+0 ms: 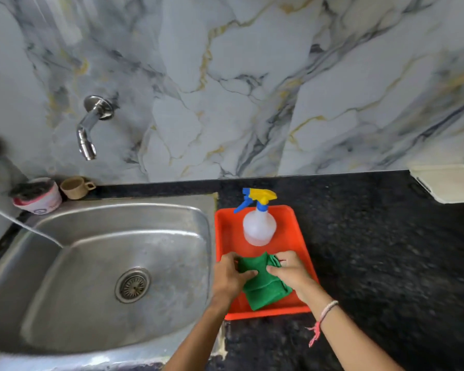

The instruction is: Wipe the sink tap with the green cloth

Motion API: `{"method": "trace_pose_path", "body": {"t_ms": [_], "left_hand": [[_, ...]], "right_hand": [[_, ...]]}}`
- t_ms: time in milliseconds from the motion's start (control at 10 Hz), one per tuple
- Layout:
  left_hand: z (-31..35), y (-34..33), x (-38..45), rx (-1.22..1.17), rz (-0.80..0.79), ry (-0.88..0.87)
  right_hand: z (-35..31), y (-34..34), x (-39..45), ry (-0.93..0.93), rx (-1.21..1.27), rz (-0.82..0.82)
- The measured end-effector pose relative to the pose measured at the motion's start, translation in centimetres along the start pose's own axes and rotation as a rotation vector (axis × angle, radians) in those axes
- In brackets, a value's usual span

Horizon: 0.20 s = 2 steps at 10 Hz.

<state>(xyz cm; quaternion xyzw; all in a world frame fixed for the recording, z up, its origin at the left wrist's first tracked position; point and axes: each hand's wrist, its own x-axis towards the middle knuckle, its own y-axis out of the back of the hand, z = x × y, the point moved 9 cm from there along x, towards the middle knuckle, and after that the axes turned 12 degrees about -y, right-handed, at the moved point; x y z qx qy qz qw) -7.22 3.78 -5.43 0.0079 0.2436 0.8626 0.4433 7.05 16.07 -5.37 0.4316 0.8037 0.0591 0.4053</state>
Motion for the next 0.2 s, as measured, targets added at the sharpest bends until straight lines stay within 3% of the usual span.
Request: {"method": "trace_pose_path", "body": {"t_ms": [200], "left_hand": [[1.3, -2.2, -0.8, 0.272, -0.003, -0.062]], "right_hand": [[-0.7, 1.5, -0.9, 0.126, -0.52, 0.18]]}}
